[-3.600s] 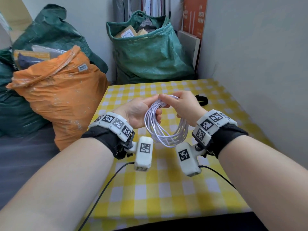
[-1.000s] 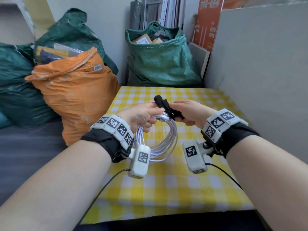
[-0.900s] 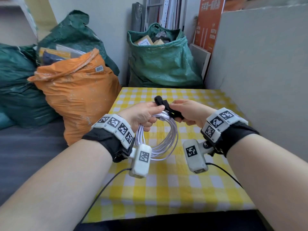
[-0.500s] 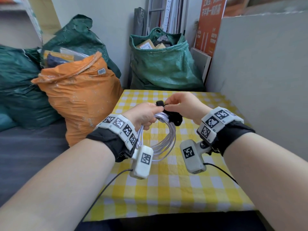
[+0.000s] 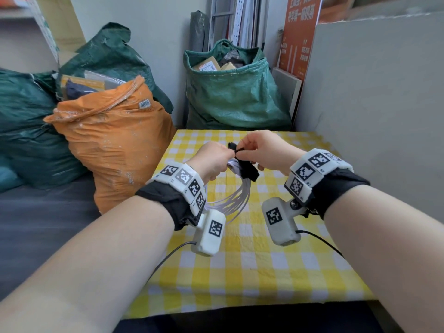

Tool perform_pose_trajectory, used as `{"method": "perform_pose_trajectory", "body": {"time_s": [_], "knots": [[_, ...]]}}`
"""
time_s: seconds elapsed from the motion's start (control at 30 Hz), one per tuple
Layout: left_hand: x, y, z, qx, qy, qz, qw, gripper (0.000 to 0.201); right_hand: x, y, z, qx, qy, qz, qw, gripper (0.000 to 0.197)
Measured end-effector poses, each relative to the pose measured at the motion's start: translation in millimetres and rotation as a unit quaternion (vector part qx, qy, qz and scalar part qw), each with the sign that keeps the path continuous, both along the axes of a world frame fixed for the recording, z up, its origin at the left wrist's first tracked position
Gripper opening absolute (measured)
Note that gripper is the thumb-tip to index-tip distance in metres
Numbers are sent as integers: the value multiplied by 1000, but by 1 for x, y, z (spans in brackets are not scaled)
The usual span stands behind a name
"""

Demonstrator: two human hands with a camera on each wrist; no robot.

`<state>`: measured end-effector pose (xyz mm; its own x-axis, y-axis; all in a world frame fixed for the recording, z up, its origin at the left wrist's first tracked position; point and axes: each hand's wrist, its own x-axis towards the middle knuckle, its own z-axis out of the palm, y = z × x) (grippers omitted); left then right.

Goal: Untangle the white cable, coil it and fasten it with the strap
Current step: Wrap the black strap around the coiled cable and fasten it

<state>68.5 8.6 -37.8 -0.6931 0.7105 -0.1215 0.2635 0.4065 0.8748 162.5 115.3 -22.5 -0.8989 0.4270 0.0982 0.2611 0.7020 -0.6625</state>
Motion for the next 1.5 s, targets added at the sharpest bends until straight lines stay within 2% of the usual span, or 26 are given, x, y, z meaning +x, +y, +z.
{"method": "perform_pose_trajectory", "body": {"time_s": [0.1,0.23,0.3,0.5,0.6,0.7,0.8,0.9,1.0,1.13,1.2,1.3,1.5], "knots": [[0,1,-6,3,1,-11,1000,33,2,0,2,72,-15,13,997,6],[-5,4,-10,9,24,24,999,34,1,-7,5,103,-23,34,994,13],[-15,3,-10,-7,53,60,997,32,3,-11,10,65,-17,55,996,15],[-36,-2,-12,-4,13,121,993,22,7,-12,10,-25,-70,102,992,15],[-46,-9,-13,11,-5,168,986,28,10,-12,6,-91,-114,126,981,17],[-56,-19,-13,19,-61,185,981,30,13,-9,4,-76,-140,119,980,14],[-55,-22,-11,36,-93,145,984,25,12,-3,1,0,-163,59,985,12],[-49,-21,-9,48,-81,88,992,29,7,-2,-2,51,-170,-10,984,27],[-43,-19,-7,60,-81,39,994,29,3,-1,-4,82,-122,-50,988,42],[-34,-17,-5,53,-77,-26,995,31,1,2,-4,-19,-58,-35,998,46],[-31,-17,-4,49,-79,-44,995,32,1,2,-6,-33,-54,-23,998,39],[-28,-16,-4,36,-78,-61,994,35,1,2,-6,-37,-19,-26,999,14],[-25,-15,-5,33,-92,-75,992,36,2,-2,-7,2,-20,-27,999,15]]}}
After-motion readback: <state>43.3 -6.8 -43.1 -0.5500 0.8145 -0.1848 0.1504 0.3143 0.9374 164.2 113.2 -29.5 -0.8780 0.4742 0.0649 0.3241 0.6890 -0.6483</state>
